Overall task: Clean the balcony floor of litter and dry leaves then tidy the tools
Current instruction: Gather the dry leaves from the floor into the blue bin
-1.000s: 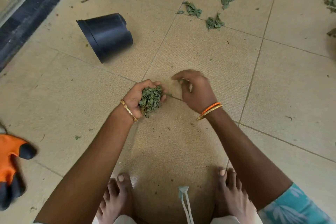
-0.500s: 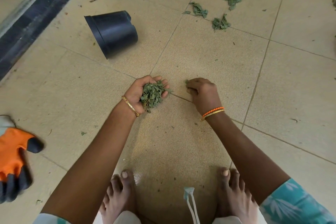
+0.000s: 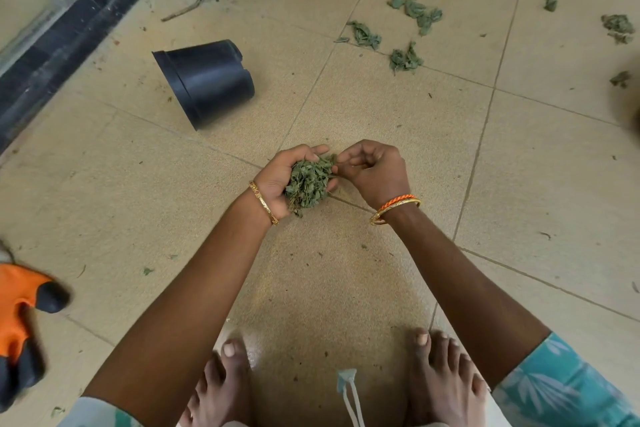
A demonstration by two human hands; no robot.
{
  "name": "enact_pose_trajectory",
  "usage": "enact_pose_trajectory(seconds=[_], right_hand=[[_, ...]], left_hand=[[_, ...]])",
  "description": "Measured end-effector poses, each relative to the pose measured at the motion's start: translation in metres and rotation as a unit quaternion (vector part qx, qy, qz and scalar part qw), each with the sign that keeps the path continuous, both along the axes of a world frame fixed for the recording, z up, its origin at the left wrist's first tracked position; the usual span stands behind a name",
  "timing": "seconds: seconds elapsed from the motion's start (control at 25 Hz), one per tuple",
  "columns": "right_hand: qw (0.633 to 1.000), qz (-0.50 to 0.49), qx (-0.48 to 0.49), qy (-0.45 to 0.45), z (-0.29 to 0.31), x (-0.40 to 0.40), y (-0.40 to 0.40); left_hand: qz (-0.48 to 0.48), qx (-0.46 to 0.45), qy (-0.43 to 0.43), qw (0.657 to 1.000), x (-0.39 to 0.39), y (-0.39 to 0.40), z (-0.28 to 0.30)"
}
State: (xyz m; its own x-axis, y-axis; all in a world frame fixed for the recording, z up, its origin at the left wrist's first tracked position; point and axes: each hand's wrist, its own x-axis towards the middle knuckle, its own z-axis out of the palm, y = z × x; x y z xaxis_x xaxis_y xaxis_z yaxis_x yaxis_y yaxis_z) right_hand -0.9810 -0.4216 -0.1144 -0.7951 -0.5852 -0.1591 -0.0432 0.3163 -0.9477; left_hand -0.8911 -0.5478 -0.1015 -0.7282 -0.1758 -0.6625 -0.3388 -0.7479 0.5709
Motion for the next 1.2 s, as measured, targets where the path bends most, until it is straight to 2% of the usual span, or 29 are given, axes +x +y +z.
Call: enact_pose_trajectory(seconds=[0.2,0.36,0.44,0.52,0.6,0.72,0.8,0.96,1.04,1.12,1.2], right_hand=[[0.999,0.016,0.018,0.043,0.004,-0.012,0.002],[0.996,-0.042,0.03,0.067,0.006,-0.055,-0.003],[0.989,-0.051,0.091,0.109,0.003,-0.092,-0.013],[0.966,-0.029,0.185,0.178,-0.004,-0.134,-0.026],[0.943,0.0,0.26,0.208,-0.008,-0.169,-0.042],[0.927,0.036,0.308,0.211,-0.019,-0.201,-0.069],[0.909,0.051,0.325,0.255,-0.031,-0.212,-0.085],[0.879,-0.014,0.269,0.392,-0.058,-0.206,-0.085],[0.881,-0.042,0.217,0.419,-0.061,-0.205,-0.079],[0.917,-0.08,0.165,0.355,-0.047,-0.198,-0.073],[0.969,-0.098,0.065,0.217,-0.029,-0.18,-0.068]], left_hand=[[-0.059,-0.059,-0.037,0.996,-0.019,0.002,0.003],[-0.056,-0.126,-0.067,0.988,-0.044,-0.008,0.008],[-0.053,-0.151,-0.072,0.985,-0.058,-0.018,0.011],[-0.052,-0.176,-0.076,0.98,-0.073,-0.029,0.012],[-0.053,-0.188,-0.073,0.978,-0.088,-0.039,0.011],[-0.051,-0.2,-0.077,0.975,-0.107,-0.056,0.008],[-0.048,-0.196,-0.076,0.977,-0.119,-0.068,0.0],[-0.037,-0.156,-0.047,0.986,-0.138,-0.085,-0.023],[-0.037,-0.124,-0.028,0.991,-0.146,-0.089,-0.029],[-0.044,-0.101,-0.008,0.994,-0.151,-0.088,-0.03],[-0.059,-0.09,0.012,0.994,-0.148,-0.083,-0.029]])
